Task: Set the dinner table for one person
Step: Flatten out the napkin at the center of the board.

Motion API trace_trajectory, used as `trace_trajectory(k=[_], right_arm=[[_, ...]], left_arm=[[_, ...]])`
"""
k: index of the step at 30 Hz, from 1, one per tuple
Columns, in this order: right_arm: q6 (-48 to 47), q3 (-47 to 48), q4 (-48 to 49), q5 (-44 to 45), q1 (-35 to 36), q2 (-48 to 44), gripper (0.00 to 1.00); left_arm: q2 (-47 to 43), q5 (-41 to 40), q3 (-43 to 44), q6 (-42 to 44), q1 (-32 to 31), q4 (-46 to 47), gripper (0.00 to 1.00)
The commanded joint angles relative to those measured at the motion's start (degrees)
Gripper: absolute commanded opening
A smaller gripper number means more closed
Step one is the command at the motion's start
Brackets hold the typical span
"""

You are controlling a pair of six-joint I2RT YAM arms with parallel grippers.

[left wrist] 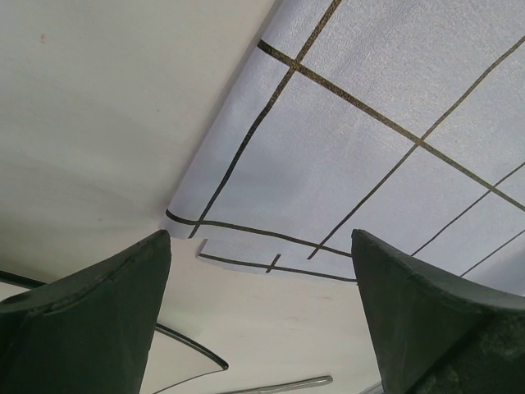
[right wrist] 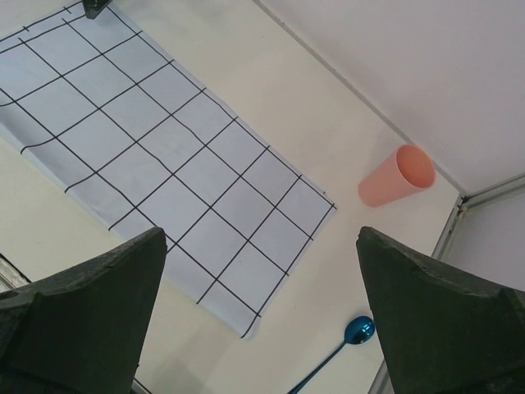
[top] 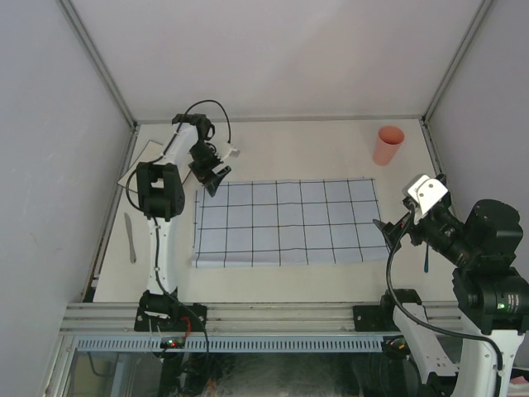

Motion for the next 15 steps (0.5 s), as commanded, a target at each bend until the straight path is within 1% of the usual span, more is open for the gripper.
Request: trace_trajectory(k=[1, 10, 13, 15], right_arm=[[0.22, 1.64, 0.97, -1.58, -0.51, 0.77, 1.00], [0.24, 3.36, 0.09, -3.85, -1.25, 1.77, 1.00], [0.04, 4.58, -0.74, -4.51, -1.58, 2.17, 1.00], [-0.15, 4.71, -1.01, -4.75, -1.75, 2.18, 1.00]], left_arm=[[-0.86, 0.54, 1.52, 1.06, 0.32, -0.67, 0.95], [-1.25, 3.15, -0.15, -0.27, 0.52, -0.96, 0.95], [-1.60, 3.74, -1.15, -0.83, 0.78, -0.94, 0.94], [-1.67, 3.20, -0.98, -3.65, 1.12, -0.19, 0.94]])
